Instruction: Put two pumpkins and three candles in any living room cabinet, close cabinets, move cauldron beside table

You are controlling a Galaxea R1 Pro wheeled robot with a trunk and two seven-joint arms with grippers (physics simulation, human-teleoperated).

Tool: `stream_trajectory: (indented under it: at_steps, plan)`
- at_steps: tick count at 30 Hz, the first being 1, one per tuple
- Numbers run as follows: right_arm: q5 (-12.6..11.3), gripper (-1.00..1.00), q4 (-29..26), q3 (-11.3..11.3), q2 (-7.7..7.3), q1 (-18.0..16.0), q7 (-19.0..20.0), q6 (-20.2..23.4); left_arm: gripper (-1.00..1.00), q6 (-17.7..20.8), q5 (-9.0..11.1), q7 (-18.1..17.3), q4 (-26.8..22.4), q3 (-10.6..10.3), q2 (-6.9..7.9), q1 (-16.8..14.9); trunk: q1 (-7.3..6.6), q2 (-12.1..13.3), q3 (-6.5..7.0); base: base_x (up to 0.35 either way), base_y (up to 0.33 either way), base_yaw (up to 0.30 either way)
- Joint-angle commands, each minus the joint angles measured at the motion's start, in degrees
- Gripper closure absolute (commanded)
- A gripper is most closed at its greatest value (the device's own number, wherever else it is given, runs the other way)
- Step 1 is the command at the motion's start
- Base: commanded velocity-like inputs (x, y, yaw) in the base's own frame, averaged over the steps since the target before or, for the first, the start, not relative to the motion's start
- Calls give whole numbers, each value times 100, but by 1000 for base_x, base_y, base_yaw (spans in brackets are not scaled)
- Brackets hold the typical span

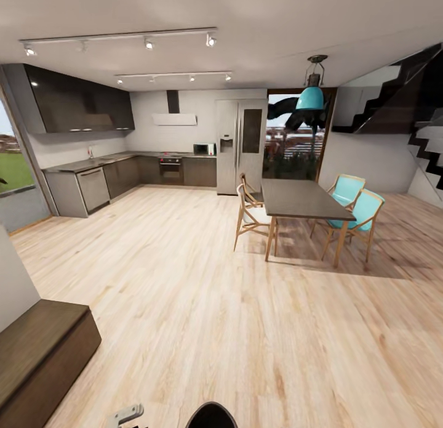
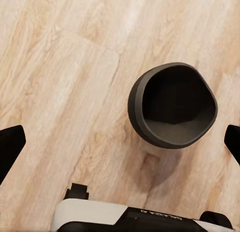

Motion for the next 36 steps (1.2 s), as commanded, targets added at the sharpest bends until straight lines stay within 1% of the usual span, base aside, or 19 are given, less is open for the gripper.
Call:
stream_trajectory:
  at_steps: [1, 3, 5, 6, 7, 8, 9, 11, 13, 14, 15, 18, 19, 21, 23, 30, 33, 34, 36]
  plan:
    - [-55, -100, 31, 48, 28, -10, -51, 28, -100, 29, 44, -3, 7, -15, -16, -1, 3, -6, -5, 0, 0, 0]
    - [-56, -100, 142, 117, 95, -150, -63, 63, -100, 22, 44, 3, 23, -76, -92, -1, 3, -6, -5, 0, 0, 0]
    - [-60, -100, 250, 214, 95, -510, -89, 166, -100, 19, 39, 8, 69, -124, -169, -4, 3, -6, -5, 0, 0, 0]
    - [-90, -100, 296, 303, 95, -756, -104, 312, -100, 18, 37, 11, 130, -144, -196, -9, 3, -6, -5, 0, 0, 0]
    - [-174, -100, 334, 345, 95, -861, -106, 366, -100, 18, 34, 13, 182, -155, -207, -16, 3, -6, -5, 0, 0, 0]
    - [-329, -100, 447, 384, 95, -952, -108, 359, -100, 18, 30, 13, 230, -169, -216, -29, 3, -6, -5, 0, 0, 0]
    - [-409, -100, 568, 400, 95, -988, -110, 292, -100, 17, 29, 14, 248, -171, -219, -40, 3, -6, -5, 0, 0, 0]
    - [-495, -100, 756, 420, 95, -1038, -115, 141, -100, 17, 25, 12, 266, -174, -225, -57, 3, -6, -5, 0, 0, 0]
    - [-533, -100, 840, 430, 95, -1059, -117, 51, -100, 17, 2, 18, 334, -180, -236, -140, 3, -6, -5, 0, 0, 0]
    - [-542, -100, 866, 433, 95, -1065, -117, 26, -100, 17, -10, 38, 439, -180, -238, -240, 3, -6, -5, 0, 0, 0]
    - [-552, -100, 899, 435, 95, -1069, -118, -2, -100, 19, -19, 96, 587, -178, -240, -413, 3, -6, -5, 0, 0, 0]
    - [-566, -100, 924, 431, 95, -1073, -122, -26, -100, 1, -16, 465, 1035, -168, -242, -901, 3, -6, -5, 0, 0, 0]
    - [-568, -100, 927, 430, 95, -1073, -124, -29, -100, -87, -12, 535, 1205, -164, -243, -954, 3, -6, -5, 0, 0, 0]
    - [-574, -100, 931, 429, 95, -1074, -126, -33, -100, -432, -11, 639, 1431, -160, -257, -1017, 3, -6, -5, 0, 0, 0]
    - [-578, -100, 935, 429, 95, -1074, -127, -42, -100, -643, 14, 693, 1553, -159, -262, -1042, 3, -6, -5, 0, 0, 0]
    - [-575, -100, 950, 429, 95, -1074, -127, -282, -100, -876, -31, 661, 1647, -184, -298, -1048, 3, -6, -5, 0, 0, 0]
    - [-588, -100, 950, 424, 95, -1074, -127, -306, -100, -944, -34, 639, 1649, -378, -336, -1047, 3, -6, -5, 0, 0, 0]
    - [-597, -100, 954, 422, 95, -1074, -127, -318, -100, -974, -35, 635, 1651, -557, -355, -1047, 3, -6, -5, 0, 0, 0]
    - [-606, -100, 957, 418, 95, -1074, -130, -367, -100, -1024, -32, 633, 1651, -758, -367, -1042, 3, -6, -5, 0, 0, 0]
